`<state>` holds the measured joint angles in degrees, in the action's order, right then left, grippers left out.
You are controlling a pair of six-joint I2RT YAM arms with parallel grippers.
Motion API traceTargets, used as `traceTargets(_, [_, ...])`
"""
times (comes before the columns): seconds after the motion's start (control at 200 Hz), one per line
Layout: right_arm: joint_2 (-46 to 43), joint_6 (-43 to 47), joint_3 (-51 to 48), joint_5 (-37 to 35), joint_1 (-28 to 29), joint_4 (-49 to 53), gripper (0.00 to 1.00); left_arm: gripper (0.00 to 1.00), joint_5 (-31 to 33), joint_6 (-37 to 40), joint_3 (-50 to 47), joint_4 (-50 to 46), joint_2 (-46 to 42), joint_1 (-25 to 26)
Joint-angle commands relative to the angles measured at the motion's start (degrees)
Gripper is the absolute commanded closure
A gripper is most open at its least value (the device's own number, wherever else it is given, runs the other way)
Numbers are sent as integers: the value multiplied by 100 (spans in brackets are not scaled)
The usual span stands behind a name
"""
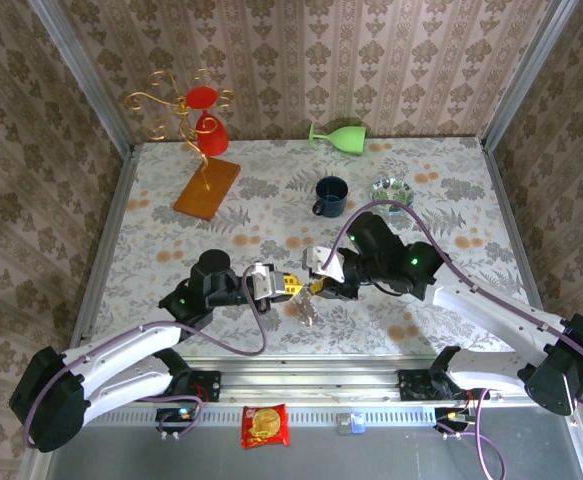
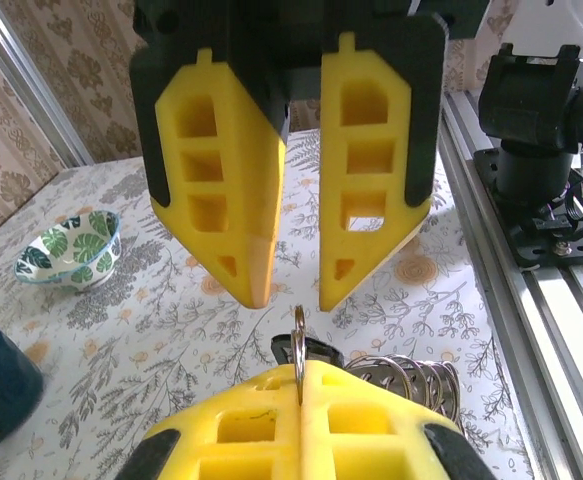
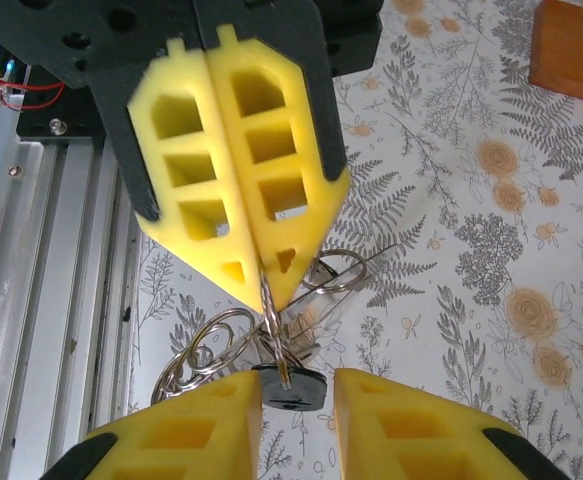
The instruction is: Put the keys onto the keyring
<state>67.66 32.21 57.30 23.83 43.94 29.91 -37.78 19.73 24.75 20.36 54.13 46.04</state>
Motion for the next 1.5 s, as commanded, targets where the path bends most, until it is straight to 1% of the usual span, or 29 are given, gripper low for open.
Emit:
traceTargets(0.0, [-77, -223, -133, 227, -9, -243, 73, 100, -166, -108, -72, 418, -119, 12])
traceTargets(0.165, [-49, -214, -139, 253, -15, -314, 75, 100, -189, -148, -80, 499, -117, 10])
traceTargets(0.335, [-16, -180, -111, 271, -26, -264, 88, 100, -192, -153, -93, 510, -118, 12])
traceTargets(0.6, [90, -130, -113, 107, -38, -213, 99, 100, -223, -194, -95, 604, -83, 16])
traceTargets(0.805, [279, -152, -174, 190, -53, -356, 100, 100, -282, -411, -153, 944, -30, 23])
traceTargets(1.03, [263, -265, -225, 249, -85, -590, 100, 100, -263, -442, -159, 1023, -16, 32])
traceTargets(1.055, [229, -296, -251, 253, -97, -634, 99, 100, -258, -442, -164, 1023, -13, 36])
traceTargets(1.12, [114, -371, -339, 253, -148, -761, 86, 100, -265, -452, -181, 1023, -9, 36])
traceTargets(1.215, [-116, -443, -500, 369, -238, -918, 76, 100, -252, -462, -215, 1056, -9, 38])
traceTargets(1.305, [-315, -452, -659, 525, -263, -1058, 73, 100, -254, -495, -230, 1118, -6, 41])
traceTargets(1.495, [-430, -587, -816, 754, -264, -1327, 71, 100, -265, -624, -274, 1341, 41, 37])
